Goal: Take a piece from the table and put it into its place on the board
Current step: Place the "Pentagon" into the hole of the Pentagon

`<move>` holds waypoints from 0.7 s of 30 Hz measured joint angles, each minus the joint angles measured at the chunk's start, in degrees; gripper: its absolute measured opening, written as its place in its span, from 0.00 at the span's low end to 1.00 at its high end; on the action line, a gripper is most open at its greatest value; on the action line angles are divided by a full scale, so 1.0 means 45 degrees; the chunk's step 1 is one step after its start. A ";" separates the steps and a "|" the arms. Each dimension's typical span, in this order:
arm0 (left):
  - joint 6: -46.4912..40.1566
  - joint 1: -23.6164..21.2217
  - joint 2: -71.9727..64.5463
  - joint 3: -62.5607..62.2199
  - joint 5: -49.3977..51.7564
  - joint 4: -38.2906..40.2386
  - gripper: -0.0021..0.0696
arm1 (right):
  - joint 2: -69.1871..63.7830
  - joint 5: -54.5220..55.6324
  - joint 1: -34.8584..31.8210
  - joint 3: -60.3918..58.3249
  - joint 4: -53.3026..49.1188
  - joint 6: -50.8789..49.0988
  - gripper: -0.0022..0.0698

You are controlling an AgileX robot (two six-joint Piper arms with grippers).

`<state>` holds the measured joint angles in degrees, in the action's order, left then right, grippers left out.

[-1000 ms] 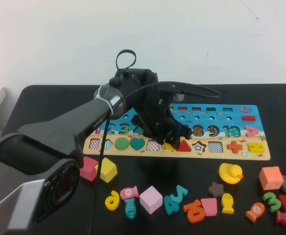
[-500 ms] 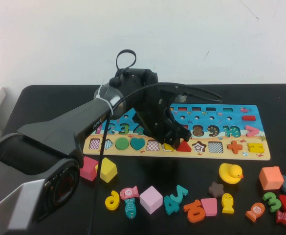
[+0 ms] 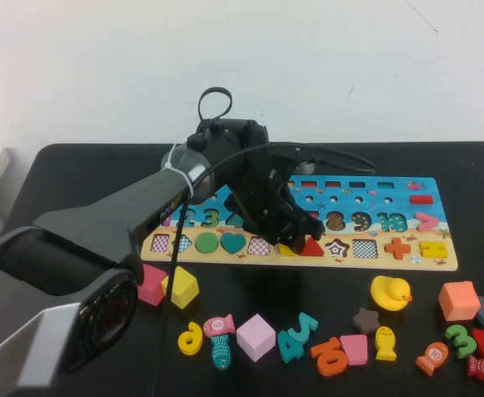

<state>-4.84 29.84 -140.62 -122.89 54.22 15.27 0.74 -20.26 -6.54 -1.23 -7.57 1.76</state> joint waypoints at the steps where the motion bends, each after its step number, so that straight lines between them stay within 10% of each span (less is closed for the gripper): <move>1: -0.0004 0.0000 0.0000 0.0000 0.0000 0.0000 0.47 | 0.0000 0.0000 0.0000 0.0000 0.0000 0.0000 0.06; 21: -0.0095 0.0000 0.0000 -0.0019 0.0000 -0.0105 0.47 | 0.0000 0.0000 0.0000 0.0000 0.0000 0.0000 0.06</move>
<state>-5.27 29.84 -140.62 -122.97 54.22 14.80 0.74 -20.26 -6.54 -1.23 -7.57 1.76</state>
